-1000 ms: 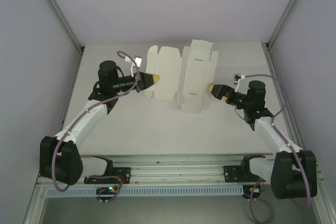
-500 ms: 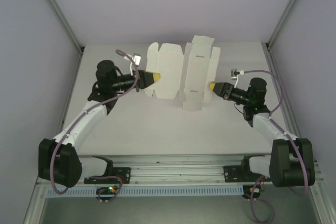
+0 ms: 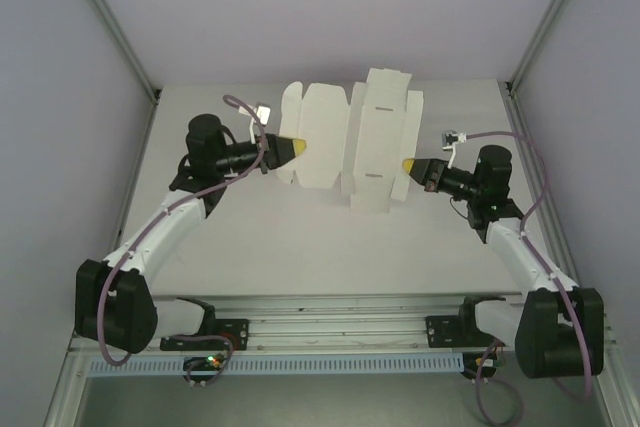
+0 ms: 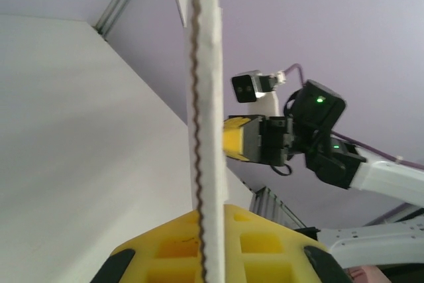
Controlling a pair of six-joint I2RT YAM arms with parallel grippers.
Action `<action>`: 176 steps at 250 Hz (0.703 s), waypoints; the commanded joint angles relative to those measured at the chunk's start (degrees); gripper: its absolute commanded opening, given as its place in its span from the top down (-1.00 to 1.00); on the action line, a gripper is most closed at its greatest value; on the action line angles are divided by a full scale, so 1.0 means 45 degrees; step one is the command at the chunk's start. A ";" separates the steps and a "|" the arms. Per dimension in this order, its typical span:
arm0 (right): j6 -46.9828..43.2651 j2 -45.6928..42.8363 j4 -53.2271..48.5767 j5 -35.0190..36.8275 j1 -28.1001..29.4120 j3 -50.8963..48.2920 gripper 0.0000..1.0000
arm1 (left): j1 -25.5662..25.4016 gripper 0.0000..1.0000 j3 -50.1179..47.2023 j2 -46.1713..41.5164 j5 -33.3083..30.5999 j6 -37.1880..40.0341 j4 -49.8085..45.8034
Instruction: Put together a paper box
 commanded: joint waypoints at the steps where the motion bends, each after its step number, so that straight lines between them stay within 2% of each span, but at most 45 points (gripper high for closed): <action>1: -0.1712 -0.0739 -0.2462 0.1266 -0.0014 0.0577 1.00 | -0.0008 0.67 0.0080 -0.0355 -0.0678 0.1017 -0.1262; 6: -0.1923 -0.0812 -0.2836 0.1422 0.0018 0.0645 1.00 | -0.0007 0.39 0.0059 -0.0391 -0.0946 0.1182 -0.1596; 18: -0.2553 -0.0909 -0.3637 0.1725 0.0150 0.0801 1.00 | 0.0011 -0.12 -0.0044 -0.0525 -0.1807 0.1776 -0.2558; 30: -0.3098 -0.0949 -0.4475 0.2256 0.0402 0.0963 1.00 | 0.0013 -0.93 -0.0162 -0.0717 -0.2970 0.2312 -0.3605; 32: -0.3167 -0.0941 -0.4616 0.2375 0.0441 0.0987 1.00 | 0.0012 -0.98 -0.0178 -0.0741 -0.3191 0.2405 -0.3794; 65: -0.4336 -0.0341 -0.6037 0.3274 0.1396 0.1152 1.00 | 0.0068 -1.00 -0.0412 -0.1240 -0.7147 0.3412 -0.6712; 89: -0.4623 0.0601 -0.6749 0.4536 0.2108 0.1354 1.00 | 0.0185 -1.00 -0.0626 -0.1514 -0.8945 0.3661 -0.8017; 128: -0.5682 0.2660 -0.8146 0.7127 0.3074 0.2544 1.00 | 0.0407 -1.00 -0.1036 -0.1765 -0.9454 0.3639 -0.8566; 176: -0.8205 0.4743 -0.8973 1.2983 0.5355 0.4396 1.00 | 0.0621 -1.00 -0.1492 -0.2071 -0.9307 0.3560 -0.8189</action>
